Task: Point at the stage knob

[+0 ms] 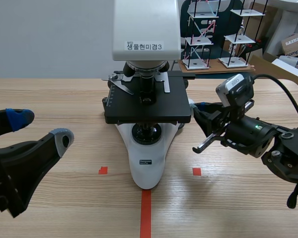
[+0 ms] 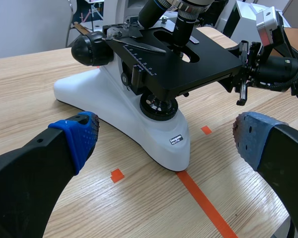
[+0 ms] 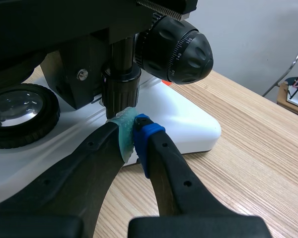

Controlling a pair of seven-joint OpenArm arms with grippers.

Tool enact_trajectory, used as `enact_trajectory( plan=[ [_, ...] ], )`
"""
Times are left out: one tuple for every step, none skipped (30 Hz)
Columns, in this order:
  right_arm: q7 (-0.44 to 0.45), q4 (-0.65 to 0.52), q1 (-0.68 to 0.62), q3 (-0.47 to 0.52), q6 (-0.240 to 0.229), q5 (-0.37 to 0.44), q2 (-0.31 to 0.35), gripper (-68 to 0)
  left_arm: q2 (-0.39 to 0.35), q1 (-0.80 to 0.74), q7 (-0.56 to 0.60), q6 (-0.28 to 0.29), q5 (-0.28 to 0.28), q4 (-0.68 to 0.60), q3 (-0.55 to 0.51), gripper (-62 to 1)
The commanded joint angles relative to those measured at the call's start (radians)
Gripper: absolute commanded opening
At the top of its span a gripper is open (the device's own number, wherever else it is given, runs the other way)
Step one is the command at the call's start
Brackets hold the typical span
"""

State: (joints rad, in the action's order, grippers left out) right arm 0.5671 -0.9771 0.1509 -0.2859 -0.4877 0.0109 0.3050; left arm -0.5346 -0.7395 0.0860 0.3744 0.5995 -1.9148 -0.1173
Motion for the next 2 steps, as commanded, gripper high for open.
enact_trajectory(
  plan=[
    [0.011,-0.02,0.01,-0.001,0.001,0.014,0.005,-67.7,0.005,-0.005,0.017,0.002,0.006,-0.012,-0.004,-4.3],
    [0.011,-0.02,0.01,-0.001,0.001,0.014,0.005,-67.7,0.005,-0.005,0.017,0.002,0.006,-0.012,-0.004,-4.3]
  ],
)
